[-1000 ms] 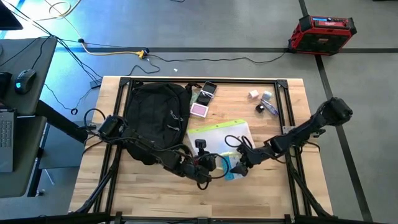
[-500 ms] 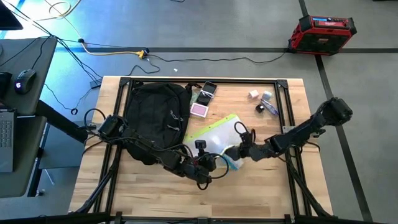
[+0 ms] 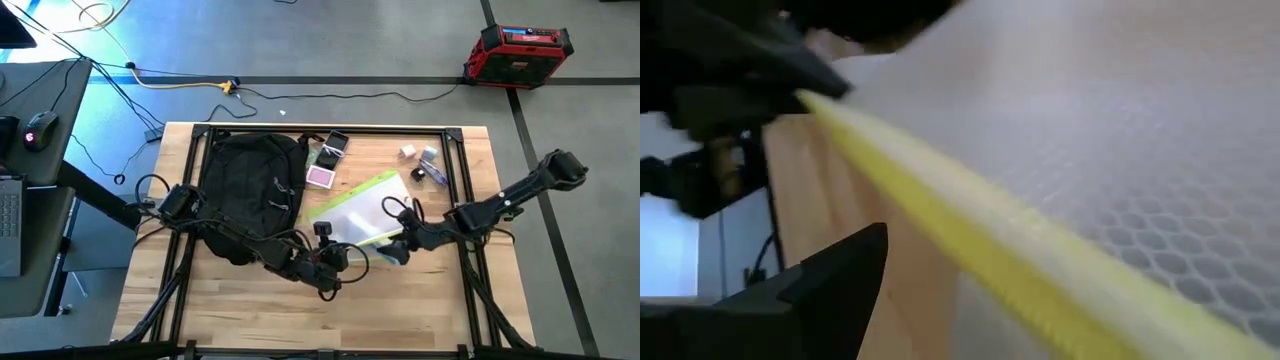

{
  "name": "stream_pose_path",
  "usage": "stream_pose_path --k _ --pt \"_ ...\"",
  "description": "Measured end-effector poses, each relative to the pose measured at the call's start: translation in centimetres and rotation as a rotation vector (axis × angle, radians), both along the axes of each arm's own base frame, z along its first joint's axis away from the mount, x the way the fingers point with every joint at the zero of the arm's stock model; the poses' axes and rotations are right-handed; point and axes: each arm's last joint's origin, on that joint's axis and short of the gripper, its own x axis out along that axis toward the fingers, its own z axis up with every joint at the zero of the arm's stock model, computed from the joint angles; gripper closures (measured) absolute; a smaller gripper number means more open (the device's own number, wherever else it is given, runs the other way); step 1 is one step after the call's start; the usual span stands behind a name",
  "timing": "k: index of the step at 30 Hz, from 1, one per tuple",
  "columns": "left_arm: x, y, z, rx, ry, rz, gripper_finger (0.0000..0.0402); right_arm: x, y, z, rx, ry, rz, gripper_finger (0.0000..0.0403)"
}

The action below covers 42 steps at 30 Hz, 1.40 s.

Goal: Unpack backpack
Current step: Put the pill box into the transparent zip bag

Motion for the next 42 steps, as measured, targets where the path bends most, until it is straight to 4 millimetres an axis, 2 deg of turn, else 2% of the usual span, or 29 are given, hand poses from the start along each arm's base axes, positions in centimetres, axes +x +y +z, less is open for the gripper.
stream_pose_path --k 3,5,8,11,17,22,25,29,36,39,42 --pt "0.0 0.0 0.0 0.001 0.005 -0.001 0.0402 -0.5 0.5 0.4 -0.032 -0.052 -0.067 0.0073" --pt "0.0 0.0 0.0 0.002 0.007 -0.001 0.0402 -0.7 0.8 0.2 -0.017 -0.078 -0.185 0.0073" --pt "0.0 0.0 0.0 0.004 0.006 0.002 0.0402 -0.4 1.2 -0.7 0.018 -0.141 -0.417 0.0073" --pt "-0.1 0.0 -0.1 0.011 0.012 -0.004 0.0402 0.7 1.2 -1.9 0.035 -0.152 -0.499 0.0073" --pt "-0.1 -0.1 0.1 0.092 0.027 -0.005 0.0402 3.8 -1.4 -3.3 0.082 -0.017 -0.316 0.0073" --pt "-0.5 0.1 -0.1 0.140 0.069 0.010 0.0402 5.2 -3.8 -2.4 0.036 0.060 -0.100 0.0073" --pt "-0.6 0.2 -0.2 0.157 0.077 0.032 0.0402 5.6 -4.1 -1.5 -0.008 0.130 0.060 0.0073" --pt "-0.6 0.5 -0.4 0.152 0.085 0.049 0.0402 5.6 -3.0 -0.2 -0.138 0.239 0.210 0.0073" --pt "-0.6 0.5 -0.4 0.147 0.086 0.051 0.0402 5.0 1.1 1.9 -0.274 0.238 0.356 0.0073" --pt "-0.6 0.5 -0.4 0.141 0.086 0.049 0.0402 4.5 3.2 2.4 -0.228 0.200 0.383 0.0073" --pt "-0.6 0.5 -0.4 0.140 0.086 0.048 0.0402 4.1 5.2 2.0 -0.149 0.194 0.398 0.0073"
